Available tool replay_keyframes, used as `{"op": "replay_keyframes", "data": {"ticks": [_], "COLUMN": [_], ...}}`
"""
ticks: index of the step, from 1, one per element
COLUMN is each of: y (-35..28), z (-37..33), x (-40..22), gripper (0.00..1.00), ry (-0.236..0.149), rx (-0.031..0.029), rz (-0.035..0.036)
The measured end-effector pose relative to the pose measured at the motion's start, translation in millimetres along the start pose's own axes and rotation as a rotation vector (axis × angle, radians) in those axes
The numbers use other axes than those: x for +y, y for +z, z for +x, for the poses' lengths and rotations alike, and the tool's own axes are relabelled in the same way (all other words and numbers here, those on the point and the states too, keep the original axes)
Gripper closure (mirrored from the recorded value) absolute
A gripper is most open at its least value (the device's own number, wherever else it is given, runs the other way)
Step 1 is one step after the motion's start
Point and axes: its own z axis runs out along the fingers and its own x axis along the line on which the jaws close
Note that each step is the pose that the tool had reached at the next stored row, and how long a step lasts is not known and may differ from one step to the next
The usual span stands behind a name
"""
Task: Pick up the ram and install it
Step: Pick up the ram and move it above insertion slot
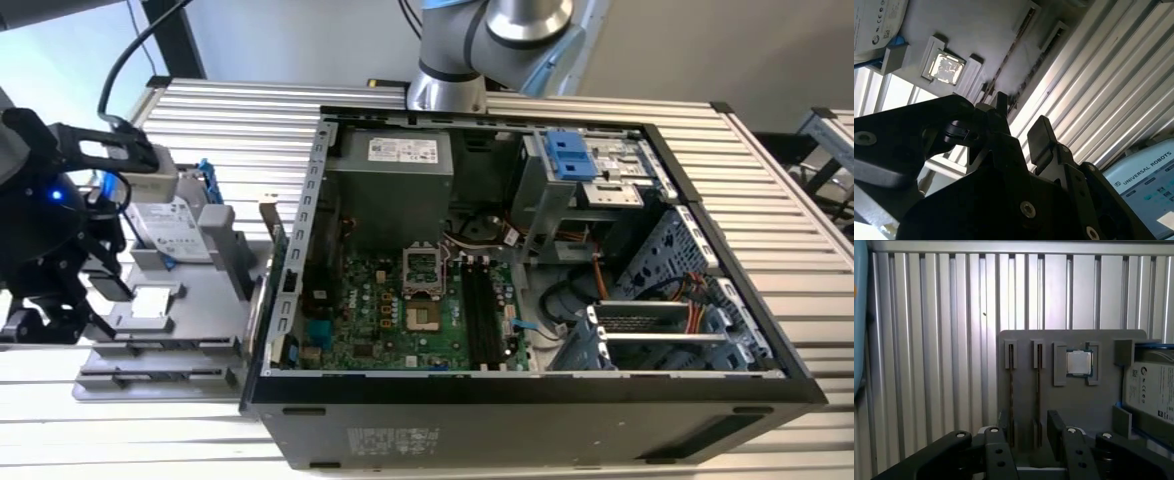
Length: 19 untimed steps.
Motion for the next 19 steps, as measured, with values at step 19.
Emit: {"op": "replay_keyframes", "data": {"ticks": [19], "y": [32.6], "z": [8.4], "x": [-0.7], "gripper": [0.0], "ry": [-0.004], "rx": [-0.001], "rz": [-0.0069]}}
